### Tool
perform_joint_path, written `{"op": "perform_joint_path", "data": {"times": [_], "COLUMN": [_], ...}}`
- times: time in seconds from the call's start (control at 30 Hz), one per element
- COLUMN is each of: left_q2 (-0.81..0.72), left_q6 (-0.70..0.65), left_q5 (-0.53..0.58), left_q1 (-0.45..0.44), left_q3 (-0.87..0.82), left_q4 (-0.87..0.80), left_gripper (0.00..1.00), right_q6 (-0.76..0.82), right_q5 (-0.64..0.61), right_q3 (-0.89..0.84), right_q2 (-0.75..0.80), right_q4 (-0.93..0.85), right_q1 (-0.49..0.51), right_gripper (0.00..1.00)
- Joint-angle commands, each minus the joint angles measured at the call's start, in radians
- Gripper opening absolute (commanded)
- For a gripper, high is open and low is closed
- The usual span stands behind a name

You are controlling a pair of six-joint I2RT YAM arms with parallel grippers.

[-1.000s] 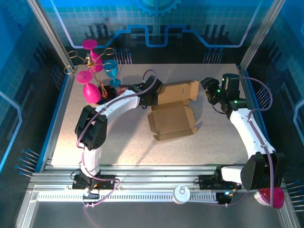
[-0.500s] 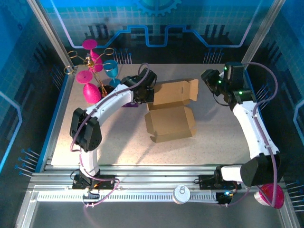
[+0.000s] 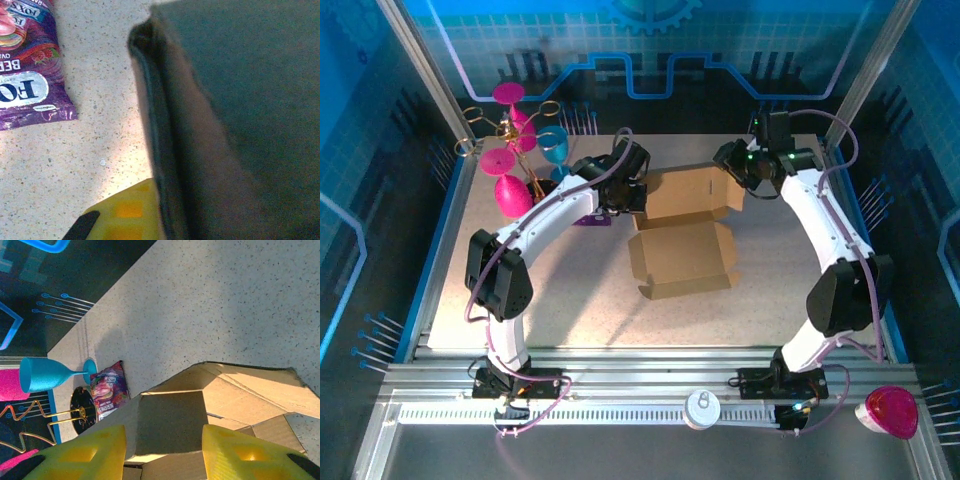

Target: Fold the paper box

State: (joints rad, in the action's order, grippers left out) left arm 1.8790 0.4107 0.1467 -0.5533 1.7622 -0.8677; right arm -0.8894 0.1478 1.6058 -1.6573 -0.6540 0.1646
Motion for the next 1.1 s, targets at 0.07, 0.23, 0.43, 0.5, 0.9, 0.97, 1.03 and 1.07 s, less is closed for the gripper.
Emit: {"op": "perform_joint_path", "data": {"times": [0.07,0.23,0.43,0.5,0.9,0.97,1.03,1.07], "left_q2": [-0.012,-0.012,-0.004,-0.001,-0.008,-0.013,-0.015,-0.014], "left_q6": [-0.030,-0.035,-0.027,-0.025,-0.015,-0.015,-0.013,-0.013], "left_q5": [-0.038,-0.038,-0.042,-0.042,-0.047,-0.047,-0.048,-0.048], "left_q1": [0.001,0.002,0.001,0.001,0.000,0.000,0.001,0.000], "left_q3": [0.031,0.032,0.045,0.048,0.041,0.038,0.036,0.036], "left_q4": [-0.014,-0.014,-0.014,-0.013,-0.008,-0.007,-0.007,-0.008], "left_gripper": [0.00,0.00,0.00,0.00,0.00,0.00,0.00,0.00], "right_q6": [0.001,-0.014,-0.086,-0.108,-0.218,-0.223,-0.220,-0.220], "right_q5": [0.059,0.088,0.128,0.132,0.157,0.152,0.147,0.147], "right_q3": [0.039,0.047,0.014,0.006,-0.066,-0.072,-0.072,-0.073], "right_q2": [-0.033,-0.041,-0.027,-0.019,0.019,0.028,0.036,0.040], "right_q4": [-0.010,0.002,0.051,0.063,0.147,0.149,0.147,0.146], "right_q1": [0.011,0.012,0.016,0.015,-0.001,-0.005,-0.009,-0.011], "right_gripper": [0.46,0.47,0.40,0.35,0.10,0.09,0.12,0.18]}}
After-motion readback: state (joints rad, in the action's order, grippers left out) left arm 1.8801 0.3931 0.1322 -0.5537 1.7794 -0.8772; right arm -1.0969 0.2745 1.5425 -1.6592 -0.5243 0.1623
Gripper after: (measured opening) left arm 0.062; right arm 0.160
